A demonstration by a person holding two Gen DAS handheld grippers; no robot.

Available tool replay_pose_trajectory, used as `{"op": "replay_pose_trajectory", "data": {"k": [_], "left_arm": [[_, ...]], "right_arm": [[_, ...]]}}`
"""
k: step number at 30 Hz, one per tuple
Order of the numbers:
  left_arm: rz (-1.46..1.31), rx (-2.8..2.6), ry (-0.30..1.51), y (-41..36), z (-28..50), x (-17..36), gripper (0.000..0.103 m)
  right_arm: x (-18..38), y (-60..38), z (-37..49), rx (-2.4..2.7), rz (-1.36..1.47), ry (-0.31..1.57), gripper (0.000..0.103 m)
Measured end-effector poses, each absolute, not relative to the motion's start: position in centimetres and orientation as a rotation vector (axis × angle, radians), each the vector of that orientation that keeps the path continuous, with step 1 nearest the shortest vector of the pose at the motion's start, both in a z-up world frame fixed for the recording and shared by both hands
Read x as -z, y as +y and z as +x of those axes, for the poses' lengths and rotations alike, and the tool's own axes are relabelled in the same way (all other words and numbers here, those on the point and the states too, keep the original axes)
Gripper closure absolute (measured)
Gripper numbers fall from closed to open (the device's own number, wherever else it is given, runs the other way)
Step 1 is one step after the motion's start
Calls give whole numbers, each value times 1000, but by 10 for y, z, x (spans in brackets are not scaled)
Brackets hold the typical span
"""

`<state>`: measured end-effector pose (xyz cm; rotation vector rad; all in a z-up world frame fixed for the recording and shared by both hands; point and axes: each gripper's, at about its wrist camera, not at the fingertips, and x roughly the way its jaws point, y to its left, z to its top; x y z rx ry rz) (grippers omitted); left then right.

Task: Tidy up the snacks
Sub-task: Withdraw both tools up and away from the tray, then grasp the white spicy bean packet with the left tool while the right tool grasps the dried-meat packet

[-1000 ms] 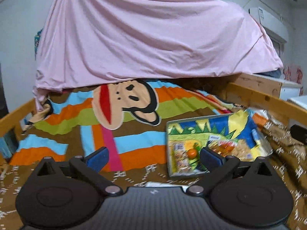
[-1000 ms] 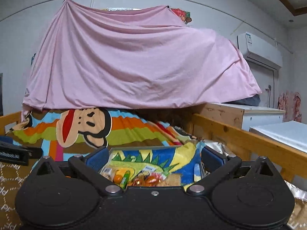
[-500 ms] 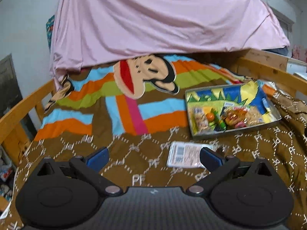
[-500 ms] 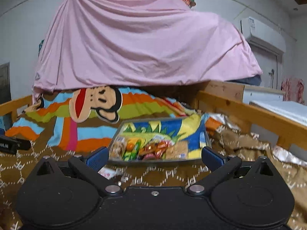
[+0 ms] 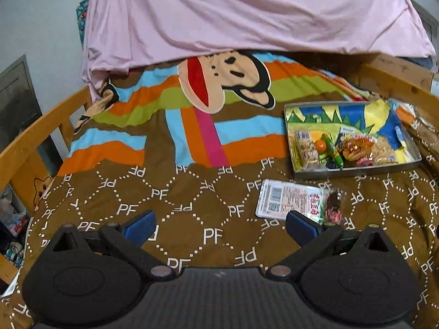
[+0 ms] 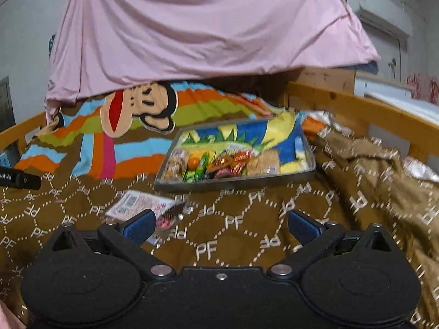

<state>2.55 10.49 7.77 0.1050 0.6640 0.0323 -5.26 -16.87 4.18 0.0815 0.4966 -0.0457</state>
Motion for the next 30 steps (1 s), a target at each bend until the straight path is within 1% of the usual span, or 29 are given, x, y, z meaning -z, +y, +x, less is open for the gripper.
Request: {"op": "replay_pose_trajectory", "data": {"k": [5,12,18,25,30], "left_arm": [[148,12,716,102,57,-70,0],[194,42,788,92,107,-46,0],[231,70,778,93,144,-30,0],[115,119,833,97,185,-3,0],[75,234,855,98,200,12,0]], "right_arm": [[-23,-161,-41,23,90,567,1],[3,-137,-15,-49,38,590,1],[22,-115,14,-104,-26,625,1],[29,-104,63,-99,115,676,1],[37,-91,97,-76,127,700,1]]}}
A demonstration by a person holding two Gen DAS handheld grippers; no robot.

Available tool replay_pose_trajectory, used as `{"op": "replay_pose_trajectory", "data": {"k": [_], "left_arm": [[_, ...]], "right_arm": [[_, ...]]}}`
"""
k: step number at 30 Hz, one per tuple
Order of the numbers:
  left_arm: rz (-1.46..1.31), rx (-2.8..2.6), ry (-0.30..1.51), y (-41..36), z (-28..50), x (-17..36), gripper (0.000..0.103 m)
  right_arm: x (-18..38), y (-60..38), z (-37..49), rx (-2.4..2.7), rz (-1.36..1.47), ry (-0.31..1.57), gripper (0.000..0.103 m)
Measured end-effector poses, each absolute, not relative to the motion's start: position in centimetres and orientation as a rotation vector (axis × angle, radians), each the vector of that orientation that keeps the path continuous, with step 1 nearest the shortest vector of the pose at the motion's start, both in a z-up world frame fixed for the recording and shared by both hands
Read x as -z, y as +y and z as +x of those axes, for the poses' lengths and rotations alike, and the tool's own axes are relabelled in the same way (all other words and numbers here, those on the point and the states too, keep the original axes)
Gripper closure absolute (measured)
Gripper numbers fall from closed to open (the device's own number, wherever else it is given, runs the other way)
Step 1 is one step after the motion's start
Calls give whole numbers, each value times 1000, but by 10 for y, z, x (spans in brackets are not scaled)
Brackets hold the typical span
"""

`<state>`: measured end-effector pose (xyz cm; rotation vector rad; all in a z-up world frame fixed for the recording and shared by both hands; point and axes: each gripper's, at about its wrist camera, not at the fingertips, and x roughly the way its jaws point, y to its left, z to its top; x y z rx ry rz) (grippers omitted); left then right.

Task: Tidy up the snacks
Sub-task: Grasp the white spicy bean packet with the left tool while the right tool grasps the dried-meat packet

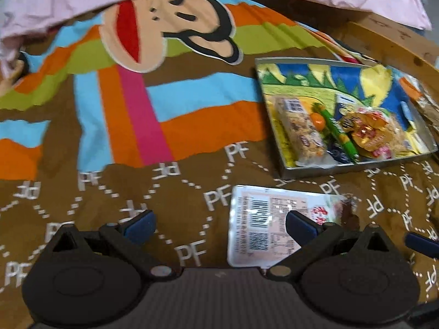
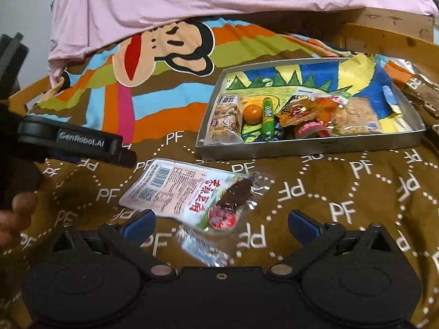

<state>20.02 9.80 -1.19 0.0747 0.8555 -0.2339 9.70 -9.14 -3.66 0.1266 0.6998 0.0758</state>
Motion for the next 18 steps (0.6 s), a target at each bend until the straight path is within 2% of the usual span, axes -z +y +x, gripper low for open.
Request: {"op": "replay_pose_trajectory", "data": {"k": [5,7,9,12,15,17,18], "left_arm": [[-2,282,938,105,219,36,3],[-50,295,975,109,224,43,11],[-105,322,1008,113,227,48,15],[-106,365,1031,109,224,52,25],[-74,403,1042,99,218,48,36],[-59,405,1053,94,214,45,37],[-52,399,1059,93,212,44,41]], "right_arm": [[54,-82,118,-78,124,739,1],[59,-78,126,-71,114,751,3],[63,-74,131,-51,87,766,5],[67,-78,133,-41,94,785,12],[64,-82,129,-46,83,790,24],[61,-84,125,-57,70,801,37],[60,-85,123,-59,61,808,38]]}}
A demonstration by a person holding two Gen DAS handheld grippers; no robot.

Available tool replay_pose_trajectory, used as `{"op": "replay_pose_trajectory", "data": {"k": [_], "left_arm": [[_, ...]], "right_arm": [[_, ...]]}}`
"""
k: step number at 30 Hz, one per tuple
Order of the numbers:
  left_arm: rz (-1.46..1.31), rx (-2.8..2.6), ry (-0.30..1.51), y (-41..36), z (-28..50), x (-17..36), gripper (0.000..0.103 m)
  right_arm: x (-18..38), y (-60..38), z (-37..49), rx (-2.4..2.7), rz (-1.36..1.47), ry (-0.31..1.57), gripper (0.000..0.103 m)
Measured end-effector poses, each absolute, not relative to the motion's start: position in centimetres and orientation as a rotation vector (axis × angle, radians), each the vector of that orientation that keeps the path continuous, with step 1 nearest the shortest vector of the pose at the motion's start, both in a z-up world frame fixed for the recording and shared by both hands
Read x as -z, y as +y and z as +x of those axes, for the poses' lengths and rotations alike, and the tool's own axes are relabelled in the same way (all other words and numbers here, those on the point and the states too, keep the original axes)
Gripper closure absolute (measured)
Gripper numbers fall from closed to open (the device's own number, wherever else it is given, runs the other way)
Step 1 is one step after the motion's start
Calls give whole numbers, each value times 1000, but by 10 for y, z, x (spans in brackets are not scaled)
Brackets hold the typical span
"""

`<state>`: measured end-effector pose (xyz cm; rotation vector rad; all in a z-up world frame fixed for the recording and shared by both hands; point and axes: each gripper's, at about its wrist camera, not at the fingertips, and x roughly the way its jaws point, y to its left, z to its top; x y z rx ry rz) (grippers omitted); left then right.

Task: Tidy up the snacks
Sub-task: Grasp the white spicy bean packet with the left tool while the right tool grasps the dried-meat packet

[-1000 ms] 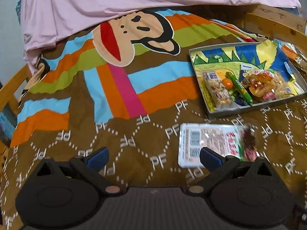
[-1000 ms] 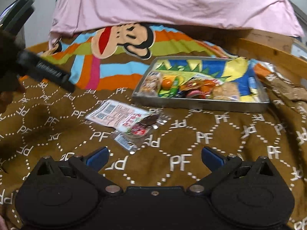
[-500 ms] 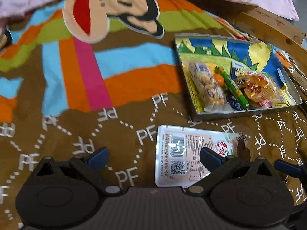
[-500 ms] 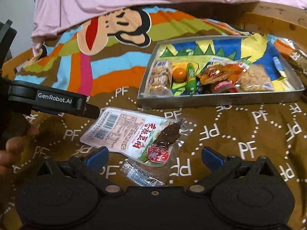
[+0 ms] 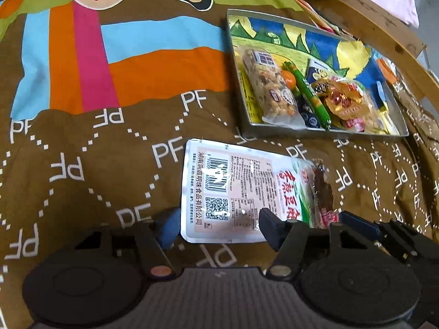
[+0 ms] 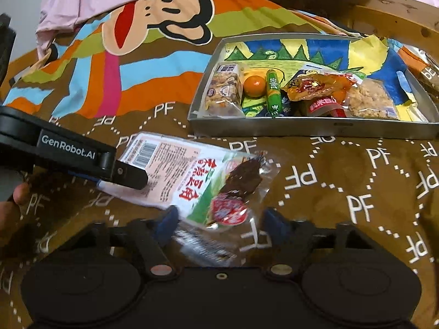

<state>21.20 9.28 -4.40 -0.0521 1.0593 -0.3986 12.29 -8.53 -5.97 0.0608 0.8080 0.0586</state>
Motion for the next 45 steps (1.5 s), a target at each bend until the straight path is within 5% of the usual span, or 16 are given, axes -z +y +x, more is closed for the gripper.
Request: {"op": "replay_pose_trajectory", "data": {"k": [15,20,22,31,45], "left_arm": [[-52,480,1133,64,169,30,46],[74,488,1109,50,158,23,38],[90,469,1083,52,156,17,22],[262,435,847,47,157,-5,6],[366,761,766,17,208,27,1]], "right_arm": [[40,-127,82,-103,-227,878,47],[40,-145,74,-128,-200,868,38],[39,-150,74,-130,-160,852,34],[42,-146,92,-159,-119,822,22],[52,-146,97,-152,-134,802,27]]}}
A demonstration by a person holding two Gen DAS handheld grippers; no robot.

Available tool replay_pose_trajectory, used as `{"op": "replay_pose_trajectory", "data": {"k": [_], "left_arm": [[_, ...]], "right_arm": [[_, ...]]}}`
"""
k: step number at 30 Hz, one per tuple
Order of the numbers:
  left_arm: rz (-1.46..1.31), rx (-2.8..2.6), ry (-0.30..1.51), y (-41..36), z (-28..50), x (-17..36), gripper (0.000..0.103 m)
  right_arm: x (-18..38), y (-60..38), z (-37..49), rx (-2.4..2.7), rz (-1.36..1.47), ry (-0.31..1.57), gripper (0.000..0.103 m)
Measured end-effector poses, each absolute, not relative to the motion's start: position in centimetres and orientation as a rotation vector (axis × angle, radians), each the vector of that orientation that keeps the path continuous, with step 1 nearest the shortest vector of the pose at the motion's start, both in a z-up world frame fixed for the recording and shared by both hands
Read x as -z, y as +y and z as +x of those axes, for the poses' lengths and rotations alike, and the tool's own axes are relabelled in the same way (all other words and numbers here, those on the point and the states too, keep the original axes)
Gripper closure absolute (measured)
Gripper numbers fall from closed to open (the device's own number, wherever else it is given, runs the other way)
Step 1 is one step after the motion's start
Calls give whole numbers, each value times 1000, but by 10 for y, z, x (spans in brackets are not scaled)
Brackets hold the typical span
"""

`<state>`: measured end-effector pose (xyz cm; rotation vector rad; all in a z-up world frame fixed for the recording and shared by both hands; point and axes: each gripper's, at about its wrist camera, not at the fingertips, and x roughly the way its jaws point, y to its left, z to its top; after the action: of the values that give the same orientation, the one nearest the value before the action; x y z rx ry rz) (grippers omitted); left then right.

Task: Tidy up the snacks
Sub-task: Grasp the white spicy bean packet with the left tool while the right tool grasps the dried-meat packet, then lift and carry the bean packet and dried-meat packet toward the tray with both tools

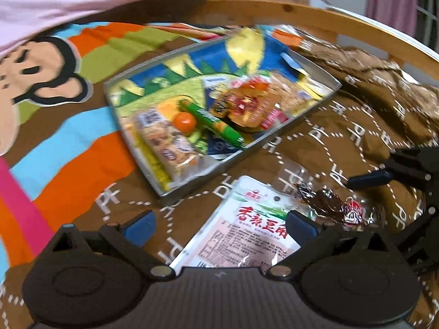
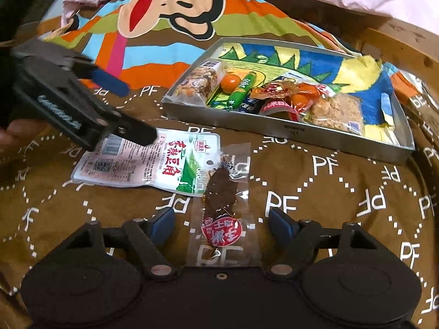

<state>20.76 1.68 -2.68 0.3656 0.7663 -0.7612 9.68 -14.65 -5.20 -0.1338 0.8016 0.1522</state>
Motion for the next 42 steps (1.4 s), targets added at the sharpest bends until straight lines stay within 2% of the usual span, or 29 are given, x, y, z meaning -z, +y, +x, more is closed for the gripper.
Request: {"op": "replay_pose_trajectory", "data": {"k": [7,11,29,35,38,42], "left_arm": [[349,929,841,9,221,39,1],[457,953,861,1,214,51,1],[621,903,879,-20,197,61,1],[598,873,885,-18,197,55,14],[547,879,912,-15,197,52,29],[526,833,922,-18,190,49,37]], "right_arm": [[54,-143,99,-171,-195,814,42],[53,-144,101,-168,-214,819,51],[54,-147,103,-168,-208,837,52],[54,-148,102,-166,-202,838,52],[55,-149,102,-164,-196,839,52],[54,-150,102,-161,-189,840,52]]}}
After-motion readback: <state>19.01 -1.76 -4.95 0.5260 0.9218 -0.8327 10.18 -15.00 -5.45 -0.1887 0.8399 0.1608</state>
